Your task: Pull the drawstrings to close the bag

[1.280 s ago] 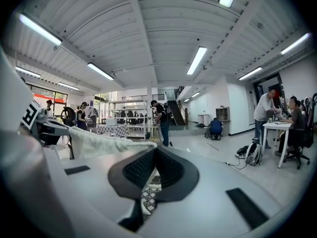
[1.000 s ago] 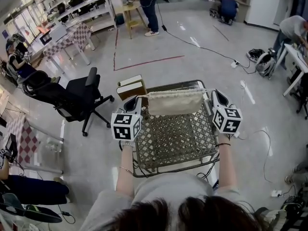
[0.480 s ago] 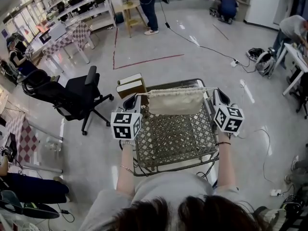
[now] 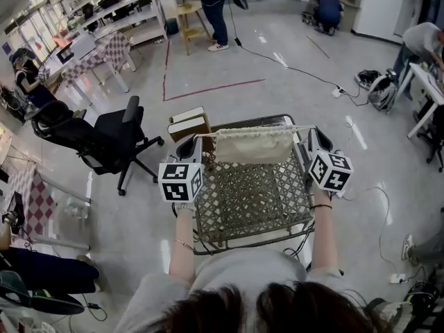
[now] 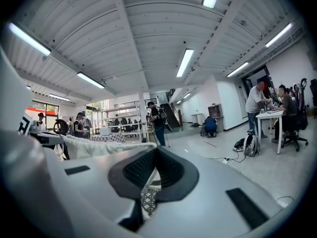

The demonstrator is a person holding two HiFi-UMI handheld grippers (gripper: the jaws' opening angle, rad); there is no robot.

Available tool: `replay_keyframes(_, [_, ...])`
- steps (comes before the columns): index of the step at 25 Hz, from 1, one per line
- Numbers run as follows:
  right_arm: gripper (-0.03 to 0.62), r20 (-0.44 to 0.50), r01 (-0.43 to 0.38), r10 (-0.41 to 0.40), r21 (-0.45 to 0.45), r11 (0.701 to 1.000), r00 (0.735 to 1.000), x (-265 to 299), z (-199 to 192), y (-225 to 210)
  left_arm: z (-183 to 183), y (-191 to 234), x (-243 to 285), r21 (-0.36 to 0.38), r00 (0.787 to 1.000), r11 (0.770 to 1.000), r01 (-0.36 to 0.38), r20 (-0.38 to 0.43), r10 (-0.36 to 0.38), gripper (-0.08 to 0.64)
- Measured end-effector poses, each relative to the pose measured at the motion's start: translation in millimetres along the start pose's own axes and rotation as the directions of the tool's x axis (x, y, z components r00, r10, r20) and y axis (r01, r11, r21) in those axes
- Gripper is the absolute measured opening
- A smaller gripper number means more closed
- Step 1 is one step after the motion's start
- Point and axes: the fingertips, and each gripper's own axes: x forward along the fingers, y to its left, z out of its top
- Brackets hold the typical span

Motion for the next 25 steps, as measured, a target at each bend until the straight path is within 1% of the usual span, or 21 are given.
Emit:
replay_keyframes(7, [0.023,0.013,0.017,-0.017,0.029,0.999,1.0,-1.3,1.9,-5.4,3.0,-0.8,0.1,-0.012,1.0,1.0,-0.004,0.012,0.004,0.021])
replay_keyframes(25, [0.023,0.032,0.036,-0.038,0.071,0.997,0.999,-8.6,6.1,-10.9,5.6,5.0,-7.7,-0.032,0.999,0.999,-0.025,0.022,0.026,0.021])
